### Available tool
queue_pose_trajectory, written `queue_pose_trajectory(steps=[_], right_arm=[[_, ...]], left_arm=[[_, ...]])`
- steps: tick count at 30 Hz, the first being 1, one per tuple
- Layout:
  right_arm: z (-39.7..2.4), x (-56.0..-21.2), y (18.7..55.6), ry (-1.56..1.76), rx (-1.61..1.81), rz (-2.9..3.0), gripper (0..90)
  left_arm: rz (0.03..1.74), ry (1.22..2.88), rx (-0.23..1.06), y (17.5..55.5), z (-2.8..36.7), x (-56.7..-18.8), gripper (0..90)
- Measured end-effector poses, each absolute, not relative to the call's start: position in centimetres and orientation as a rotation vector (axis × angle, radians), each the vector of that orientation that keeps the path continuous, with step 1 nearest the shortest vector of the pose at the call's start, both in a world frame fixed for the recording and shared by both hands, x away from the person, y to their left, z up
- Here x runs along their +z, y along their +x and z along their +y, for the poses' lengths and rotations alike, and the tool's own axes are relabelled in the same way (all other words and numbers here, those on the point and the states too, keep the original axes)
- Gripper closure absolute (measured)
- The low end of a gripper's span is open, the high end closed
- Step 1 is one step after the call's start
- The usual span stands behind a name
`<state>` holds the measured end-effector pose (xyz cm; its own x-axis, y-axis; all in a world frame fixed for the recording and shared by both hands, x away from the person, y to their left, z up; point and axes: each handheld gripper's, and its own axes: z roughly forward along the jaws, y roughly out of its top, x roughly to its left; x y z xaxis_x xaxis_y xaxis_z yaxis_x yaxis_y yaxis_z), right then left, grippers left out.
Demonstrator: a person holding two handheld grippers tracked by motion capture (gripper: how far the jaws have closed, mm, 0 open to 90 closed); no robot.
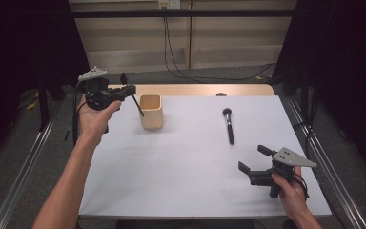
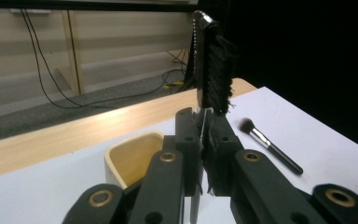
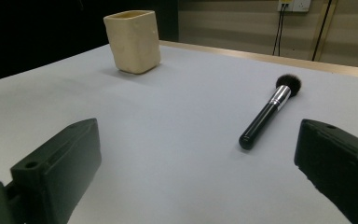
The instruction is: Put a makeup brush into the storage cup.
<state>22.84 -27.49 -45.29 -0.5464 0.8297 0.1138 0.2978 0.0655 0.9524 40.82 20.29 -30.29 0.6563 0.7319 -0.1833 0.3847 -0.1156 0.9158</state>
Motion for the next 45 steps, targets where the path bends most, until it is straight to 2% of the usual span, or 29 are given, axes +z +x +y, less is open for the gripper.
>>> queue_pose_trajectory(steps=[16, 37, 45], right_arm=[[-27.6, -45.3, 22.9, 1.121, 1.489, 1.881, 0.0], [-27.5, -45.3, 22.8, 1.112, 1.496, 1.896, 0.0], [-27.4, -45.4, 22.8, 1.106, 1.49, 1.905, 0.0]], left_arm=[[0.877, 1.68, 0.438, 42.9, 18.9, -29.5, 85.2], [0.949, 1.704, 0.443, 45.4, 18.4, -32.0, 85.2], [0.916, 1.746, 0.455, 45.2, 17.5, -32.7, 85.2]])
